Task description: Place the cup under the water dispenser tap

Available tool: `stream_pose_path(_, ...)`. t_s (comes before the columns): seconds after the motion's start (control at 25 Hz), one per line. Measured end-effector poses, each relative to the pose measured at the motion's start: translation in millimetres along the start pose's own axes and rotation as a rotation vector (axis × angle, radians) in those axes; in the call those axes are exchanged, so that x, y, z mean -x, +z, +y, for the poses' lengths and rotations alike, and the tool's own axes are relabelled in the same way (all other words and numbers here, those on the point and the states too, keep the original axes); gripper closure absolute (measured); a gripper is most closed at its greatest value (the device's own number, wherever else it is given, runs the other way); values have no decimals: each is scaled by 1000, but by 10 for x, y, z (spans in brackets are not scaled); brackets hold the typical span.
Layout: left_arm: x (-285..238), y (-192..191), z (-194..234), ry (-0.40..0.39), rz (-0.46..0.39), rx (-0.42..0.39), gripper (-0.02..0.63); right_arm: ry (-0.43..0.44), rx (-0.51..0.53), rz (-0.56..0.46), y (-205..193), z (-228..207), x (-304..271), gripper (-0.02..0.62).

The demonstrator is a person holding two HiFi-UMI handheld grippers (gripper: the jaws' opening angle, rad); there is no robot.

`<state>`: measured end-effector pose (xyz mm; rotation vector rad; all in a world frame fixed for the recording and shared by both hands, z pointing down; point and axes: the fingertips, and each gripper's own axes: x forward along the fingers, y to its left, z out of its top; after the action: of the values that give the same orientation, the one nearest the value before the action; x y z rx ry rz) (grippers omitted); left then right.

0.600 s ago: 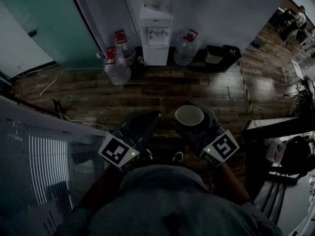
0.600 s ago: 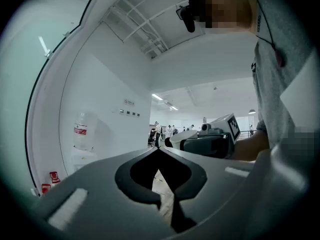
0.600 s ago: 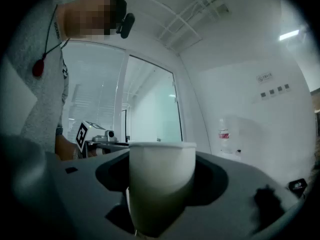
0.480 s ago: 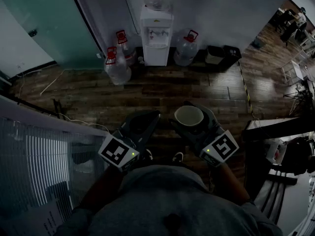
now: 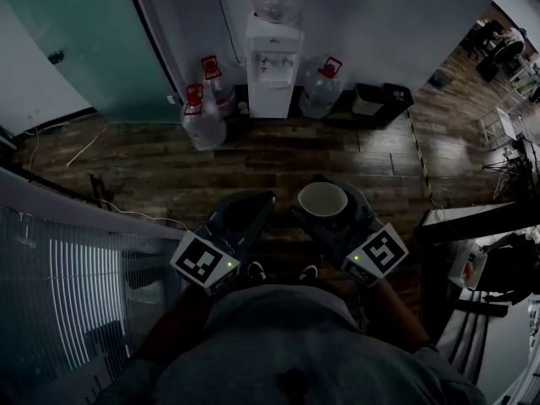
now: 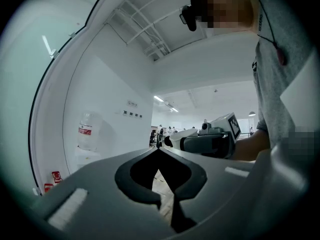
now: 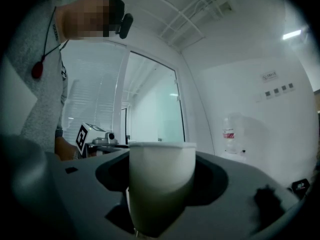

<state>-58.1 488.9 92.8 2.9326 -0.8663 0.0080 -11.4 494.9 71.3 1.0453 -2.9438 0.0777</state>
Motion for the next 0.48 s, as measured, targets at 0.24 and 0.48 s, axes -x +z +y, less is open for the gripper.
stream_pose_path(0.24, 157, -19, 265, -1, 3, -6, 600, -23, -12, -23, 41, 22, -275, 287)
stream_pose_path(0.48, 36, -52, 572, 2, 9, 24, 600, -28, -20, -32, 92, -217, -531, 302)
